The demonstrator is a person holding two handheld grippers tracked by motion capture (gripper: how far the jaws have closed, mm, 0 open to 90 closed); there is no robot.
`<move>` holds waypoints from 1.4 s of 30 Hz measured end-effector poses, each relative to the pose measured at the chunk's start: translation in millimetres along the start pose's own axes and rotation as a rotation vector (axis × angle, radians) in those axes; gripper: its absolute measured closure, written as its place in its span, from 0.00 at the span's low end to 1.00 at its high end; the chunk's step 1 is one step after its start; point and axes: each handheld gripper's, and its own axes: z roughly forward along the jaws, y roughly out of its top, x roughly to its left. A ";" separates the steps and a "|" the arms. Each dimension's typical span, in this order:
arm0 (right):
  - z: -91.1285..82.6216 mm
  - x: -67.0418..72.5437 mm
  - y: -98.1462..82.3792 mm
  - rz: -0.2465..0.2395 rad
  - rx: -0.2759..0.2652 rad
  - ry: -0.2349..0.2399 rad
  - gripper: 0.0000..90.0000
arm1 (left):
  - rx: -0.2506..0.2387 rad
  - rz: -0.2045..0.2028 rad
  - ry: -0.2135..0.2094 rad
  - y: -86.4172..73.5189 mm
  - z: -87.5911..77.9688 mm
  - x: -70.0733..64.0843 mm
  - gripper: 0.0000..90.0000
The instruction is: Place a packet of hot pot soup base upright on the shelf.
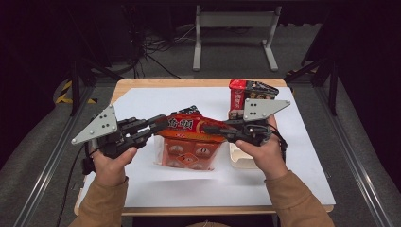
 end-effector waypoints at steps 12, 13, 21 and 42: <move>-7.5 -3.0 25.7 -0.008 0.088 -0.054 1.00 | 0.025 -0.048 0.054 -5.6 -2.0 13.1 0.49; -9.2 -4.0 27.9 -0.011 0.092 -0.062 1.00 | 0.030 -0.054 0.061 -6.7 -2.2 15.0 0.47; -23.6 -12.1 45.0 -0.015 0.102 -0.090 1.00 | 0.057 -0.086 0.093 -15.0 -3.9 26.2 0.41; -67.7 -33.4 70.7 -0.030 0.095 -0.211 1.00 | 0.144 -0.150 0.145 -39.5 -0.1 49.8 0.39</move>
